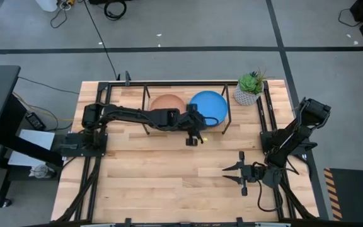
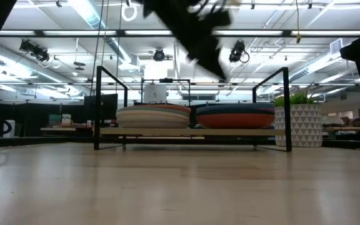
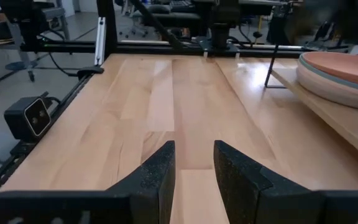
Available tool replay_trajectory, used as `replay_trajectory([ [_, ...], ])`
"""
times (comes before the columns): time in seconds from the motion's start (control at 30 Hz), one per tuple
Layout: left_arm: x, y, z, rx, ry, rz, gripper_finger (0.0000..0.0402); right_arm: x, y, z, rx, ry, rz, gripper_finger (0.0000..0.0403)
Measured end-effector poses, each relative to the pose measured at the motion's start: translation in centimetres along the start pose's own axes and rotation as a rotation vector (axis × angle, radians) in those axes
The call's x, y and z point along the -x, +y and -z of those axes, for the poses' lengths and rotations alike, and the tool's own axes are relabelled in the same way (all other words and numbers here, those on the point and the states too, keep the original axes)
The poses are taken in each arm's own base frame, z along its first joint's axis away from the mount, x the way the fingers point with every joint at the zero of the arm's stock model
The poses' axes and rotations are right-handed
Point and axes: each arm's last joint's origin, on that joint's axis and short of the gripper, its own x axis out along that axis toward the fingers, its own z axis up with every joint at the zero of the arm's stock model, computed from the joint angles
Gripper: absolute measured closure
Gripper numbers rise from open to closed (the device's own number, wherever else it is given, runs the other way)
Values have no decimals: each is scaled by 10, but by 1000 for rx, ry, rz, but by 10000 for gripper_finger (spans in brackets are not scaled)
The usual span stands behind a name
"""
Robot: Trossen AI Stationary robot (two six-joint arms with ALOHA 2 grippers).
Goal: Place and stack plates onto a shelf
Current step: Return to Home Position
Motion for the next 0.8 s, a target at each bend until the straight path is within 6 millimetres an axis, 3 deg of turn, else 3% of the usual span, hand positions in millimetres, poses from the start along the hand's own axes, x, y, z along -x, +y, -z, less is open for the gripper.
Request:
replay_trajectory([
  [0.1, -8, 11, 25, 55, 36, -123, 260, 0, 0, 0, -4, 1, -2, 286],
  [0.2, -1, 30, 40, 147, -19, -261, 260, 0, 0, 0, -2, 0, -7, 286],
  [0.33, -11, 42, 73, 212, 5, -310, 260, -2, -1, -1, 14, -1, -3, 286],
  [0.47, -12, 60, 86, 290, -23, -356, 260, -4, -2, -2, 9, -4, 0, 286],
  [0.6, -24, 63, 107, 332, 48, -311, 260, -5, -3, -2, 10, -3, -3, 286],
  [0.8, -23, 66, 109, 342, 66, -292, 260, -5, -3, -2, 32, -3, -3, 286],
])
